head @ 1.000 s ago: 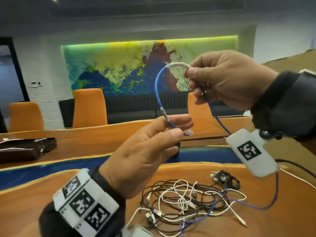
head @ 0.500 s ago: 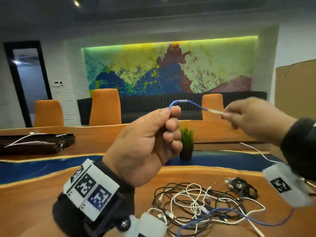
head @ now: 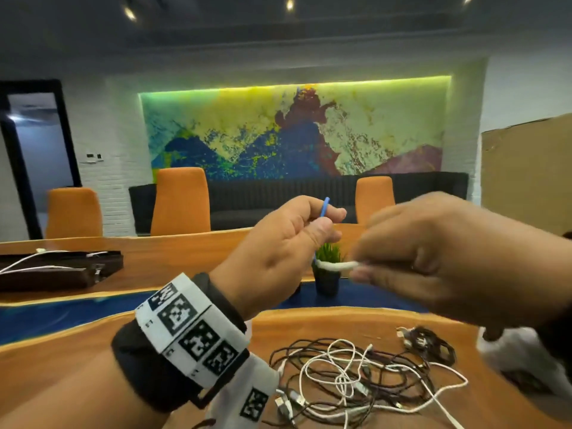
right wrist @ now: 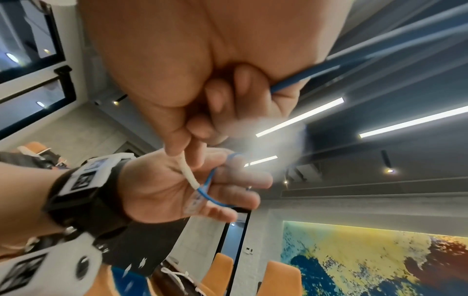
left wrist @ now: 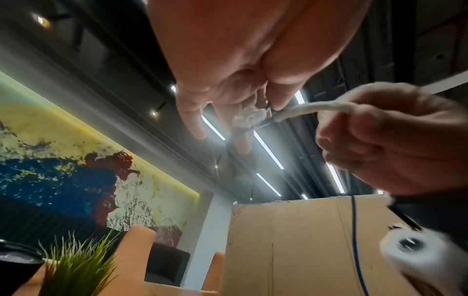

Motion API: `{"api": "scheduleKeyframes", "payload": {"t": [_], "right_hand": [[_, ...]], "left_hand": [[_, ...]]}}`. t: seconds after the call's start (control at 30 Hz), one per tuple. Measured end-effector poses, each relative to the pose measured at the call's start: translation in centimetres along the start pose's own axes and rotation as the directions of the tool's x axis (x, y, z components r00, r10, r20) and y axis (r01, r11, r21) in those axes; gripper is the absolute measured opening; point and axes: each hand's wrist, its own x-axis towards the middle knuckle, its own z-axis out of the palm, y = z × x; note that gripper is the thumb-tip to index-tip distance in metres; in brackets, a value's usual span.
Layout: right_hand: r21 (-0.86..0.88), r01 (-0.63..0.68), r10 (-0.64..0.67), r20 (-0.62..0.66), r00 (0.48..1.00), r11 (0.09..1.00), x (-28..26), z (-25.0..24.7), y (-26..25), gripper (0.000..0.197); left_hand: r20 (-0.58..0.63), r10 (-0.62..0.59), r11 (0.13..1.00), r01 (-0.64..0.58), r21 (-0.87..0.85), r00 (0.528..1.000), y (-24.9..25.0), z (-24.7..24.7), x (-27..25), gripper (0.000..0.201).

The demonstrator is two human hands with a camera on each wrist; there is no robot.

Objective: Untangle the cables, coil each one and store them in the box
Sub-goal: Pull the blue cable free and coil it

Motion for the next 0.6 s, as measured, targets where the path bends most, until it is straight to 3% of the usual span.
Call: {"api": "scheduleKeyframes", "payload": {"t": [0.1, 0.2, 0.33, 0.43, 0.5, 0.57, 0.6], "right_hand": [[0.072, -0.050, 0.058, -0.106, 0.993, 0.996, 0.8, -0.9, 1.0, 0.028], [0.189, -0.166, 0.208, -0.233, 0.950, 0.968, 1.6, -1.4, 1.9, 0.030], [0.292, -0.237, 0.332, -0.342, 0.879, 0.927, 2.6, -1.0, 3.3, 0.027], [0.466, -0.219, 0.422, -0.391, 0.818, 0.857, 2.9, 0.6, 4.0, 0.017], [0.542, -0.252, 0.493, -0.362, 0.791, 0.802, 2.7, 2.5, 4.1, 0.018], [0.527, -0.343, 0.503, -0.193, 0.843, 0.777, 2.3, 4.5, 3.3, 0.022], [0.516, -0.381, 0.474, -0.055, 0.879, 0.768, 2.2, 5.4, 2.4, 0.018]], "left_hand": [[0.068, 0.019, 1.000, -0.019, 0.000, 0.998, 0.7, -0.1, -0.2, 0.025], [0.084, -0.023, 0.987, 0.036, -0.159, 0.996, 1.2, -0.3, -0.1, 0.030], [0.147, -0.076, 0.871, 0.137, -0.471, 0.986, 2.1, -0.7, -0.1, 0.035], [0.134, -0.068, 0.763, 0.138, -0.632, 0.989, 2.7, -1.1, 0.0, 0.026], [0.094, -0.083, 0.700, 0.125, -0.704, 0.992, 3.1, -1.6, 0.4, 0.026], [0.055, -0.090, 0.684, 0.102, -0.722, 0.994, 3.5, -1.9, 0.9, 0.029], [0.032, -0.090, 0.716, 0.087, -0.693, 0.995, 3.5, -2.0, 1.1, 0.030]]}}
